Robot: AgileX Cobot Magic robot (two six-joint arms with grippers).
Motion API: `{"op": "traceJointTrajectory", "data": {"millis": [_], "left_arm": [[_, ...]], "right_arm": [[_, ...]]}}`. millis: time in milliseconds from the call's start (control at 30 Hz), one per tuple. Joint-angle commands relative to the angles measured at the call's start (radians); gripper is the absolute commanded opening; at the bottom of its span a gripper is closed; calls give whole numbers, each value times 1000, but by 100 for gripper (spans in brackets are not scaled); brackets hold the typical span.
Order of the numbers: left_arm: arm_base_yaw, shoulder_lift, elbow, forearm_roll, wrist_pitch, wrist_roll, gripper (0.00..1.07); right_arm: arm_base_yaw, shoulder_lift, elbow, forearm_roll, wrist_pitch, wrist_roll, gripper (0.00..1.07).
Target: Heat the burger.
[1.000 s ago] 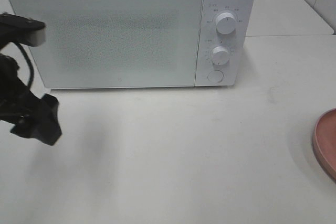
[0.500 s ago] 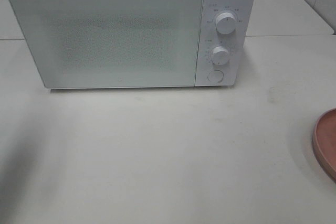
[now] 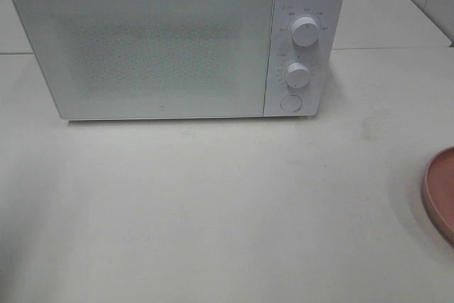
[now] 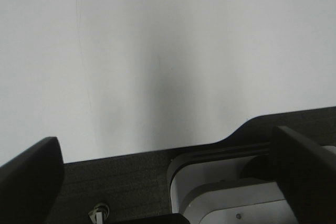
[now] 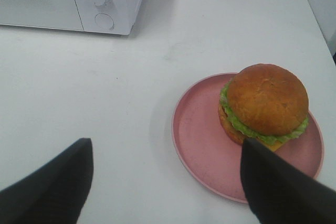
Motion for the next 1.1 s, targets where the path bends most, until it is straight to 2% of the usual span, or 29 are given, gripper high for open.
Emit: {"op": "traceJointTrajectory", "data": {"millis": [33, 133, 300, 800, 900, 1033, 1100], "left_arm": [[2, -104, 57, 8, -24, -16, 98], [2, -221, 52, 40, -24, -42, 98], [2, -347, 52, 52, -24, -50, 98], [2, -597, 52, 42, -26, -50, 98], [22, -658, 52, 43, -26, -50, 98], [92, -751, 52, 43, -26, -50, 98], [97, -742, 52, 42, -26, -50, 98]], "right_arm": [[-7, -27, 2, 0, -4, -9, 75], [-7, -26, 2, 0, -4, -9, 75], [-7, -26, 2, 0, -4, -9, 75], [-7, -26, 2, 0, -4, -9, 75], [-7, -26, 2, 0, -4, -9, 75], [-7, -26, 2, 0, -4, -9, 75], [-7, -26, 2, 0, -4, -9, 75]]}}
